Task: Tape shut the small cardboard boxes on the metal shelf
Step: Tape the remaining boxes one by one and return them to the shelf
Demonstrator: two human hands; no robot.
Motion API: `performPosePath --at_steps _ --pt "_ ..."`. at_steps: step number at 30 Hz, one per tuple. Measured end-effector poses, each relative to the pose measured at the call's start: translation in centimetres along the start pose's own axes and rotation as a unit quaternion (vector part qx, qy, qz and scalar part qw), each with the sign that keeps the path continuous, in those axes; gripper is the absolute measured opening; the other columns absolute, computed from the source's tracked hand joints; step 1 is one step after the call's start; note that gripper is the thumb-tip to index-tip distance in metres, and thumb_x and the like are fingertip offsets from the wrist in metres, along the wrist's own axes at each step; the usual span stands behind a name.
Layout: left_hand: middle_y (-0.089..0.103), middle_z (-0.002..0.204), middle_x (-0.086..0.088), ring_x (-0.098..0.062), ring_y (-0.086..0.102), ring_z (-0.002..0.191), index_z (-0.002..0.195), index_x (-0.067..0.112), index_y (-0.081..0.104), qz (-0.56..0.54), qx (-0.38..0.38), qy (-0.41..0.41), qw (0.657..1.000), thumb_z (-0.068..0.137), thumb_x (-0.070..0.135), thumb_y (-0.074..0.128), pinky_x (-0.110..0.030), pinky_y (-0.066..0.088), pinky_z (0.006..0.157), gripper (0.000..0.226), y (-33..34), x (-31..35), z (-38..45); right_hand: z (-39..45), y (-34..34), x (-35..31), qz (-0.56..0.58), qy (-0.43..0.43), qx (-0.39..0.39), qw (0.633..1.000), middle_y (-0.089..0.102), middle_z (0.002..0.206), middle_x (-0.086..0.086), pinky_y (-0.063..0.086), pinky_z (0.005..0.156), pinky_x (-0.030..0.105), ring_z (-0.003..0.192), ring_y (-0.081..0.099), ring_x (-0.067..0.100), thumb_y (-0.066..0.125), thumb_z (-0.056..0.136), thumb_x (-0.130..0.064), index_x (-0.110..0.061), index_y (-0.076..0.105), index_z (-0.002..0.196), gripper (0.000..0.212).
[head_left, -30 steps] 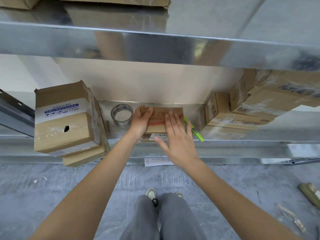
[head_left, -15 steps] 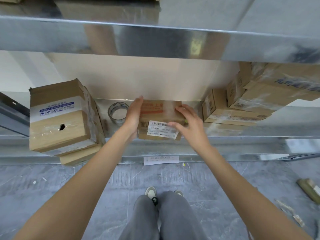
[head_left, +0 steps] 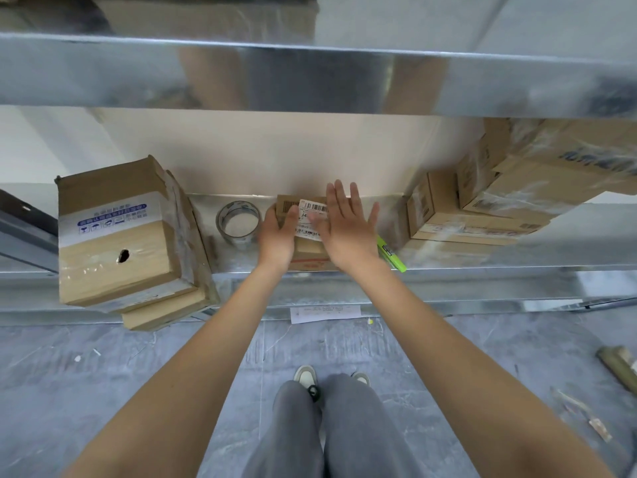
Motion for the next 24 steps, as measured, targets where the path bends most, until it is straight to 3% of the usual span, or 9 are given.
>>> performPosePath --at_steps 4,7,10,12,14,16,17,21,24 --pt "0.064 0.086 0.013 0.015 0.059 0.067 0.11 0.011 0.058 -0.016 0.007 -0.013 1.0 0.099 0.022 0.055 -0.003 0.042 0.06 0.017 -0.1 -0.1 -0.2 -4.5 0.2 -0.2 -0.018 -0.016 0.036 0.999 0.002 0.163 -0.001 -0.004 0.116 0.058 0.15 -0.008 0.017 0.024 0.096 -0.062 -0.016 0.008 0.155 0.077" --pt "0.063 0.085 0.015 0.014 0.058 0.07 0.109 0.016 0.057 -0.008 0.01 -0.016 1.0 0.098 0.028 0.056 -0.002 0.041 0.059 0.016 -0.1 -0.2 -0.3 -8.1 0.6 -0.3 0.028 -0.06 0.052 0.996 0.01 0.162 -0.005 -0.005 0.117 0.053 0.15 -0.004 0.013 0.028 0.097 -0.059 -0.021 0.014 0.155 0.07" --pt "0.067 0.09 0.009 -0.001 0.063 0.08 0.108 0.014 0.059 -0.015 0.004 -0.039 0.999 0.097 0.03 0.058 -0.006 0.045 0.064 0.02 -0.1 -0.4 -0.2 -8.0 -0.6 0.7 0.157 -0.076 0.079 0.981 0.023 0.159 -0.003 0.007 0.121 0.049 0.149 0.007 0.016 0.041 0.1 -0.046 -0.022 0.03 0.151 0.057" --pt "0.068 0.105 -0.007 -0.018 0.064 0.095 0.111 0.006 0.062 -0.037 0.036 -0.048 0.997 0.096 0.031 0.059 -0.024 0.051 0.081 0.03 -0.6 -0.4 -0.5 -7.1 -1.4 2.7 0.293 -0.017 0.118 0.949 0.026 0.158 -0.001 0.012 0.12 0.031 0.147 0.014 0.014 0.051 0.098 -0.038 -0.017 0.032 0.149 0.059" --pt "0.061 0.12 -0.019 -0.024 0.058 0.107 0.119 0.001 0.059 -0.085 0.111 -0.061 0.988 0.098 0.036 0.053 -0.035 0.046 0.099 0.041 -1.9 -0.9 -1.4 -6.6 -0.3 5.2 0.433 0.095 0.111 0.89 0.032 0.154 0.0 0.019 0.112 0.016 0.143 0.024 0.009 0.056 0.095 -0.04 -0.014 0.029 0.15 0.066" --pt "0.063 0.123 -0.014 -0.021 0.058 0.113 0.121 0.006 0.06 -0.196 0.155 -0.109 0.962 0.101 0.041 0.045 -0.035 0.043 0.105 0.044 -2.2 -2.4 -3.4 -6.4 2.1 6.2 0.509 0.165 0.061 0.842 0.052 0.136 -0.004 0.032 0.095 0.007 0.132 0.043 0.011 0.054 0.096 -0.044 -0.017 0.042 0.141 0.054" --pt "0.066 0.122 -0.009 -0.02 0.06 0.114 0.121 0.01 0.062 -0.241 0.147 -0.134 0.95 0.101 0.044 0.042 -0.035 0.044 0.105 0.044 -1.7 -3.3 -4.3 -6.5 2.7 6.2 0.511 0.164 0.05 0.842 0.058 0.125 -0.009 0.035 0.087 0.003 0.125 0.05 0.011 0.052 0.096 -0.044 -0.02 0.049 0.135 0.046" --pt "0.067 0.119 0.001 -0.015 0.06 0.114 0.117 0.023 0.064 -0.264 0.124 -0.136 0.947 0.102 0.045 0.038 -0.028 0.046 0.098 0.038 -0.9 -3.9 -6.7 -7.4 3.1 6.3 0.497 0.133 0.071 0.854 0.059 0.126 -0.004 0.038 0.093 0.02 0.116 0.053 0.01 0.05 0.096 -0.047 -0.018 0.054 0.129 0.043" --pt "0.059 0.123 0.008 -0.01 0.053 0.117 0.118 0.026 0.055 -0.264 0.128 -0.145 0.945 0.1 0.048 0.041 -0.023 0.037 0.093 0.031 -0.8 -4.5 -8.6 -9.9 3.5 6.6 0.502 0.14 0.082 0.849 0.055 0.127 0.002 0.039 0.094 0.021 0.112 0.052 0.008 0.053 0.092 -0.055 -0.016 0.05 0.128 0.054"
Point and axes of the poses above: each hand's wrist, its own z-axis towards the middle knuckle, its own y-axis out of the palm, x = y × z, the point moved 10 cm from there along z, towards the middle knuckle
